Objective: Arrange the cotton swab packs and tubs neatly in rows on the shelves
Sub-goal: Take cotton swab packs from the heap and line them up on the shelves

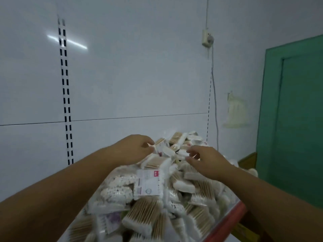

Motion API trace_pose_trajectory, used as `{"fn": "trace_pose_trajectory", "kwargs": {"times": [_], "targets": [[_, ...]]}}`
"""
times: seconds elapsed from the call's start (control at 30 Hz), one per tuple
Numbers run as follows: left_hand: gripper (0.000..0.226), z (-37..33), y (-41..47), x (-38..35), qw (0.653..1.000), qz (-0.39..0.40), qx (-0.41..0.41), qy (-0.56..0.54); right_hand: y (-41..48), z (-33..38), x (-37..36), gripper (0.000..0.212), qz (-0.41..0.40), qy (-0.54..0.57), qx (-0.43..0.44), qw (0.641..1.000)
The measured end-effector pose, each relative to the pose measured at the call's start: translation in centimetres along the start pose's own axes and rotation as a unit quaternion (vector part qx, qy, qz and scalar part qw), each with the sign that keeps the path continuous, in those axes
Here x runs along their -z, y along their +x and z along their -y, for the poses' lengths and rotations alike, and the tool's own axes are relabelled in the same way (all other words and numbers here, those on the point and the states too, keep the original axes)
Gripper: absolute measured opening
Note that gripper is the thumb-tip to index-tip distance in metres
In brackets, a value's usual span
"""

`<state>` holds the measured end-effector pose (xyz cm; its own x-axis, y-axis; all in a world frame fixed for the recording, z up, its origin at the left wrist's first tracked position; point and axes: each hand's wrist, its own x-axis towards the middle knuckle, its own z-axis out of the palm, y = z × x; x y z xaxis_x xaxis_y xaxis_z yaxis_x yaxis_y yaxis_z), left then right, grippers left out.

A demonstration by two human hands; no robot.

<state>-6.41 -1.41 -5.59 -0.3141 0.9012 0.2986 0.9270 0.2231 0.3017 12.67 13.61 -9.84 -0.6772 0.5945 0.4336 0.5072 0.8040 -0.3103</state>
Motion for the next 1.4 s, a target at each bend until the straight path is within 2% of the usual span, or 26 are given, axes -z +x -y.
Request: {"fn": "trace_pose_trajectory", "kwargs": {"times": [0.13,0.2,0.27,0.3,0.33,0.4,0.43,0.47,0.53,0.57,0.63,0.67,0.73,0.77,0.83,0.9,0.97,1.1,1.17,1.23,1.33,1.37,1.4], "targets": [[0.029,-0.1,3.0,-1.3,0.998,-0.02,0.021,-0.061,4.6,1.2,-3.7,0.043,0.031,0.08,0.007,0.996],[0.025,-0.4,3.9,-1.3,0.994,-0.041,0.032,-0.097,6.6,1.2,-4.5,0.029,0.042,0.095,-0.004,0.995],[0.022,-0.5,3.9,-0.9,0.987,-0.063,0.048,-0.138,8.2,0.7,-4.3,0.013,0.02,0.136,-0.021,0.99],[0.021,-0.4,3.7,-0.6,0.985,-0.08,0.055,-0.142,8.7,0.5,-3.9,0.014,-0.003,0.187,-0.036,0.982],[0.019,-0.3,3.3,-0.3,0.983,-0.105,0.058,-0.137,9.1,0.3,-3.2,0.02,-0.026,0.271,-0.059,0.961],[0.017,-0.8,2.5,0.0,0.978,-0.147,0.046,-0.139,9.3,0.8,-1.6,0.023,-0.023,0.484,-0.095,0.87],[0.019,-1.7,2.0,0.0,0.978,-0.139,0.034,-0.15,8.9,1.5,-1.0,0.02,0.001,0.567,-0.096,0.818],[0.022,-2.7,1.6,0.0,0.981,-0.114,0.026,-0.158,8.4,2.5,-0.5,0.017,0.034,0.616,-0.086,0.783],[0.032,-4.0,0.9,-0.6,0.985,-0.097,-0.002,-0.14,7.5,4.4,-0.1,0.021,0.098,0.656,-0.035,0.747],[0.036,-4.1,0.6,-0.9,0.983,-0.133,-0.008,-0.13,7.0,5.1,0.0,0.023,0.118,0.66,-0.006,0.742],[0.033,-3.8,-0.6,-0.7,0.951,-0.232,0.042,-0.202,6.2,5.7,0.3,0.024,0.13,0.638,0.053,0.757],[0.032,-3.6,-1.4,-0.6,0.917,-0.27,0.079,-0.283,5.9,5.6,0.5,0.021,0.123,0.611,0.081,0.778],[0.031,-3.2,-3.1,-0.4,0.831,-0.318,0.13,-0.436,5.3,4.7,0.3,0.017,0.091,0.508,0.122,0.848],[0.029,-3.2,-3.9,-0.5,0.801,-0.33,0.143,-0.479,5.0,4.1,-0.1,0.021,0.082,0.43,0.141,0.888],[0.028,-3.3,-5.3,-1.3,0.747,-0.337,0.154,-0.552,4.0,3.5,-1.4,0.044,0.103,0.225,0.185,0.951],[0.03,-3.6,-6.5,-2.4,0.694,-0.346,0.16,-0.611,2.7,3.6,-2.8,0.066,0.138,0.05,0.218,0.965],[0.033,-3.8,-7.4,-3.1,0.662,-0.35,0.165,-0.642,1.9,3.7,-3.9,0.067,0.142,0.004,0.222,0.965],[0.046,-4.2,-8.6,-3.7,0.639,-0.343,0.158,-0.671,1.7,3.6,-4.6,0.04,0.111,0.067,0.226,0.965],[0.052,-4.0,-9.0,-4.0,0.619,-0.332,0.149,-0.696,1.8,3.5,-4.6,0.03,0.083,0.14,0.229,0.96],[0.062,-3.7,-9.5,-4.4,0.6,-0.315,0.124,-0.725,2.1,3.0,-4.5,0.028,0.053,0.249,0.187,0.949],[0.083,-3.4,-9.9,-4.6,0.565,-0.296,0.078,-0.766,2.6,2.2,-4.2,0.024,0.052,0.43,0.103,0.895],[0.087,-3.2,-9.9,-4.6,0.563,-0.297,0.072,-0.768,2.8,2.1,-4.1,0.028,0.048,0.487,0.084,0.868],[0.086,-3.2,-9.9,-4.7,0.575,-0.302,0.069,-0.758,3.0,2.1,-3.9,0.035,0.046,0.561,0.056,0.824]]}}
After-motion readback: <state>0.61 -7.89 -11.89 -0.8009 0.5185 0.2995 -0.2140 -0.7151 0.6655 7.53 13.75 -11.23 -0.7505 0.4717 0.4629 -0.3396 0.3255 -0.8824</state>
